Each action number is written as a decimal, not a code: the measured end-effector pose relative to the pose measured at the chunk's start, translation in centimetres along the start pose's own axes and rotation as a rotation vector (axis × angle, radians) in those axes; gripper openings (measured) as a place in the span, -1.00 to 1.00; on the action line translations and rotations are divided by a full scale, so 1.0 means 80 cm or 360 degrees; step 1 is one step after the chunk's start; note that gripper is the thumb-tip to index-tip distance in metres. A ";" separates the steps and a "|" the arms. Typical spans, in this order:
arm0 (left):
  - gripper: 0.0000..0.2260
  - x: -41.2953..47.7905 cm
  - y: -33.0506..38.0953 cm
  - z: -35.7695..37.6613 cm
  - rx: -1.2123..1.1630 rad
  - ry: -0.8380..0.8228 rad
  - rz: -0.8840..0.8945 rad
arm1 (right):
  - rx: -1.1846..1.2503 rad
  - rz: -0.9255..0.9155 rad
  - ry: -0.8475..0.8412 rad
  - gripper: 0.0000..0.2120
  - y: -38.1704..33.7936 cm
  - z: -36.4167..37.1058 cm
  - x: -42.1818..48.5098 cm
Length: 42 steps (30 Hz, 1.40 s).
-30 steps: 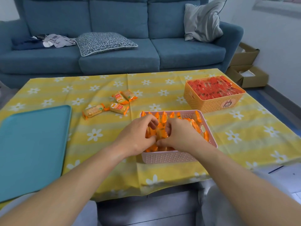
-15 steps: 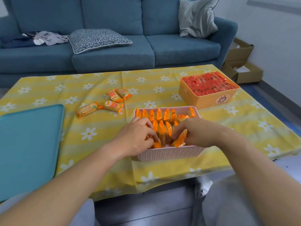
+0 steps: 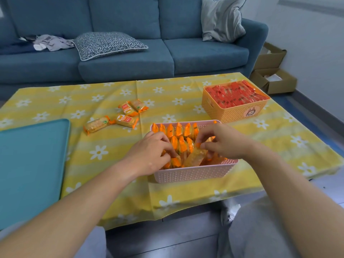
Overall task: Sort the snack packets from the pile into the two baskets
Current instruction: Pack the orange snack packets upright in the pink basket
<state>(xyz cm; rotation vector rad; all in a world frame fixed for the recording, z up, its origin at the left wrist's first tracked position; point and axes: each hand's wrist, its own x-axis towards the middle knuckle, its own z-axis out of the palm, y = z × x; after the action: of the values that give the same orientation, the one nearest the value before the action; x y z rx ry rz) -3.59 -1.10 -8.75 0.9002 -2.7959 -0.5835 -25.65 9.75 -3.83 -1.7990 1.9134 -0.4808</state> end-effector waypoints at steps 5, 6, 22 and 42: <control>-0.79 0.002 0.000 0.002 -0.0018 0.0057 -0.0009 | -0.0409 -0.0143 0.0008 -0.85 -0.028 0.023 0.013; -0.79 0.002 0.000 0.002 -0.0014 0.0057 -0.0007 | -0.0403 -0.0124 0.0033 -0.86 -0.029 0.025 0.014; -0.69 0.004 0.010 0.006 -0.0076 0.0334 0.0119 | -0.0141 0.0448 0.0190 -0.81 -0.040 0.071 0.026; -0.72 0.014 0.024 0.018 0.0099 -0.0006 0.0176 | -0.0350 0.0459 0.0607 -0.91 0.022 0.003 0.033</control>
<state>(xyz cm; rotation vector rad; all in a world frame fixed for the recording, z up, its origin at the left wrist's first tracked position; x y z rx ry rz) -5.85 0.15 -9.28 0.7503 -2.8592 -0.4855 -27.09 7.30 -5.24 -1.6024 2.5287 -0.5598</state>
